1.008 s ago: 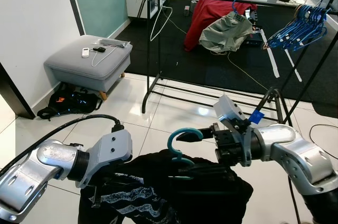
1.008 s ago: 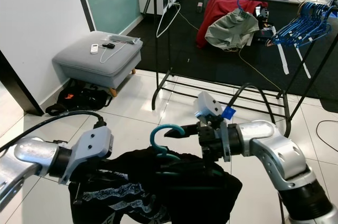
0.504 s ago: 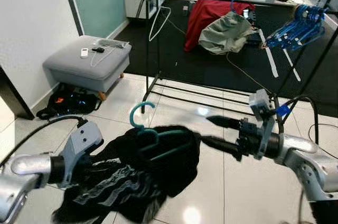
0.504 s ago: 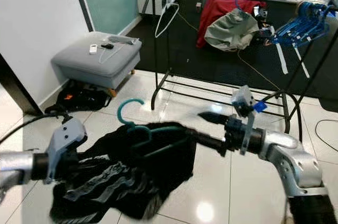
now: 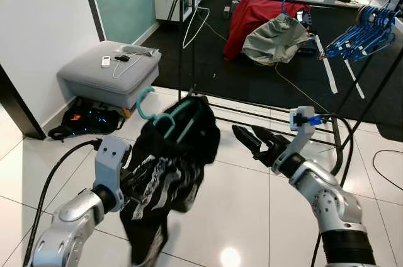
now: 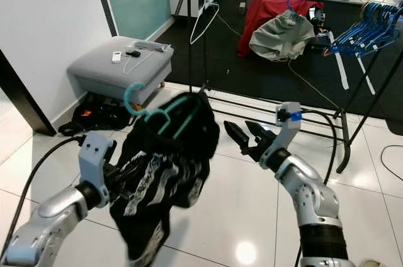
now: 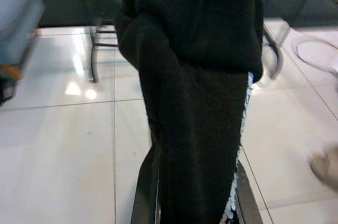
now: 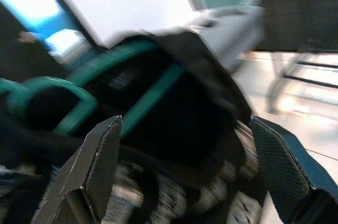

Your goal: Hang hanger

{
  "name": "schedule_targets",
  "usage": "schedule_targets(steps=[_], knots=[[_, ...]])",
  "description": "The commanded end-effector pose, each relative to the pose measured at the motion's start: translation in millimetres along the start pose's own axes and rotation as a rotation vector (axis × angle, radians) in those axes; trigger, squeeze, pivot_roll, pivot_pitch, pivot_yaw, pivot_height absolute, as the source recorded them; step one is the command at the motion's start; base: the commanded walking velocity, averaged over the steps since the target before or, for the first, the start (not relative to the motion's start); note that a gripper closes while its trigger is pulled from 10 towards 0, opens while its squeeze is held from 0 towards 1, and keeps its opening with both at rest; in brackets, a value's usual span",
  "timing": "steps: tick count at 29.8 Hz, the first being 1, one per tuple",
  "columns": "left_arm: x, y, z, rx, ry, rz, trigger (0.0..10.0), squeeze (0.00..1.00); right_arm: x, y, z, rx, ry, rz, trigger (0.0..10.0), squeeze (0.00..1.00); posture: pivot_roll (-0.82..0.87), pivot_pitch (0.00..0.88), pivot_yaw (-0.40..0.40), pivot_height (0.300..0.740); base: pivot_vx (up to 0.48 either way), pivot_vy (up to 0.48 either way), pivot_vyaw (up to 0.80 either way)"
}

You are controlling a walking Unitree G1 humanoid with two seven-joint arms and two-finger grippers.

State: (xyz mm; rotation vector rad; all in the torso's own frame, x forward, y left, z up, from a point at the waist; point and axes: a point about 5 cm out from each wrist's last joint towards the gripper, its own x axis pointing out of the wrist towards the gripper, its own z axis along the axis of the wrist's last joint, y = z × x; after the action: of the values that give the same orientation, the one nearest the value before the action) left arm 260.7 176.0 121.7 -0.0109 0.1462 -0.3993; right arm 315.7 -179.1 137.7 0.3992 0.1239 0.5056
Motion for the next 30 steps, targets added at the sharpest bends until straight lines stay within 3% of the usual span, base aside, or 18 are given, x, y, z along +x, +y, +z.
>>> schedule_targets(steps=[1,2,4,9,15,20,30], knots=[[3.3,4.5,-0.1,0.007,-0.013,0.115,10.0,0.0,-1.1,-8.6,-5.7,-0.031,0.012,-0.098,10.0,0.0,-0.02,0.036,-0.029,0.74,0.0,0.0,0.0],[5.6,7.2,-4.2,-0.008,0.003,0.203,10.0,0.0,-0.9,-14.6,-7.7,-0.009,0.012,-0.152,10.0,0.0,-0.01,0.049,-0.029,0.74,0.0,0.0,0.0],[6.9,7.6,-8.2,-0.012,0.024,0.242,10.0,0.0,-1.2,-18.8,-8.6,0.003,0.008,-0.19,10.0,0.0,-0.01,0.047,-0.027,0.74,0.0,0.0,0.0],[9.7,4.9,-12.9,-0.027,0.052,0.247,10.0,0.0,0.8,-21.8,-9.8,0.0,-0.003,-0.244,10.0,0.0,-0.04,0.039,-0.005,0.74,0.0,0.0,0.0],[14.8,3.6,-7.7,-0.051,0.008,0.26,10.0,0.0,4.4,-24.0,-8.6,0.013,-0.028,-0.295,10.0,0.0,-0.07,0.047,-0.008,0.74,0.0,0.0,0.0],[17.9,4.3,-2.6,-0.092,-0.052,0.272,10.0,0.0,6.8,-26.0,-7.2,0.008,-0.039,-0.321,10.0,0.0,-0.08,0.041,-0.004,0.74,0.393,0.0,0.0],[29.3,0.3,7.9,-0.114,-0.112,0.262,10.0,0.0,8.8,-28.1,-7.4,0.023,-0.062,-0.355,10.0,0.0,-0.09,0.035,0.006,0.74,0.48,0.0,-0.75]])
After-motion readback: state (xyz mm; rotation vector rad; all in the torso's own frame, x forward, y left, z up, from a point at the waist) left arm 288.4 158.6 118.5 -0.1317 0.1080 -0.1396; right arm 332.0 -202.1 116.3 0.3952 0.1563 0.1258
